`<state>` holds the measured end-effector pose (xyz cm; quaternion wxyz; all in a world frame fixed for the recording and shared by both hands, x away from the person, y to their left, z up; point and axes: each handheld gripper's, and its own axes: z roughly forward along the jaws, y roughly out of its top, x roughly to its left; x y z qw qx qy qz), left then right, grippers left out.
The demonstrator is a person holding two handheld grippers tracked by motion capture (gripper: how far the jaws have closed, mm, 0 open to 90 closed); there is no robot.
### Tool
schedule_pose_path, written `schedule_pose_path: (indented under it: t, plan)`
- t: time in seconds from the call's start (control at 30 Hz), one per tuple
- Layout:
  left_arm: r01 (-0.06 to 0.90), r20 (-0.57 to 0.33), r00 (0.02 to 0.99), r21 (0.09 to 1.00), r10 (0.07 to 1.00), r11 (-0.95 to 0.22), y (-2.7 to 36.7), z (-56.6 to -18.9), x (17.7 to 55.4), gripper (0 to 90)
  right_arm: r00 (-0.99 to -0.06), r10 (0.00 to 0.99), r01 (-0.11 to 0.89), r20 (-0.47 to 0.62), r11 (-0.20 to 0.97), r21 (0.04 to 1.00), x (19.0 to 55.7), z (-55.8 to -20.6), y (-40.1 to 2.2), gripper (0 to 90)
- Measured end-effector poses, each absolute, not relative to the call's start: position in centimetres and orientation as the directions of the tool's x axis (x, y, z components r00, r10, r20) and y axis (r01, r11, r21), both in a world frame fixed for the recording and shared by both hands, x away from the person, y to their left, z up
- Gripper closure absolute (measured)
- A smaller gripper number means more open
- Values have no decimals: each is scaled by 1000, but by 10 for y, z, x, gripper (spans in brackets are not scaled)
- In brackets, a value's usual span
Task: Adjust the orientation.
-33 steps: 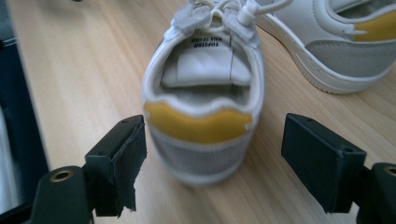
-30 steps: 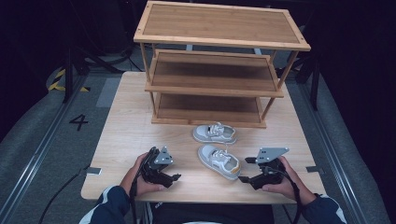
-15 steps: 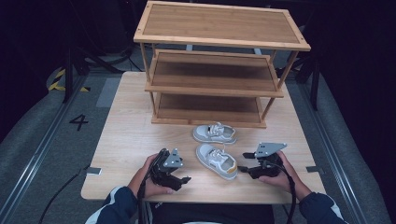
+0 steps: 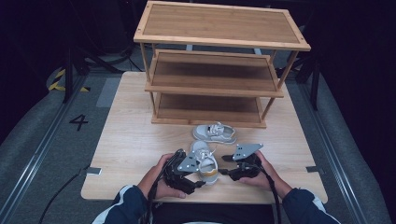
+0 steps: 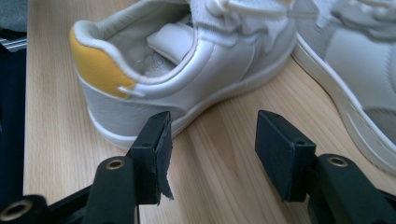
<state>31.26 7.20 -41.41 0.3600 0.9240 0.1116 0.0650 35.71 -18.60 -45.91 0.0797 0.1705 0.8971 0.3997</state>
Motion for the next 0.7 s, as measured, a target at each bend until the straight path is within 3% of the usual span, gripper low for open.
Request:
schedule_pose_path:
  t: [0.13, 0.33, 0.7]
  plan:
    - [153, 34, 974, 631, 224, -760, 63, -419, 313, 383, -928, 372, 243, -4, 613, 752, 357, -461, -178, 489]
    - [151, 27, 979, 558, 200, -816, 45, -426, 318, 441, -931, 364, 224, -29, 631, 743, 353, -462, -174, 454]
    - [156, -43, 987, 504, 156, -849, 35, -433, 336, 602, -852, 522, 324, -37, 582, 746, 362, -454, -255, 392]
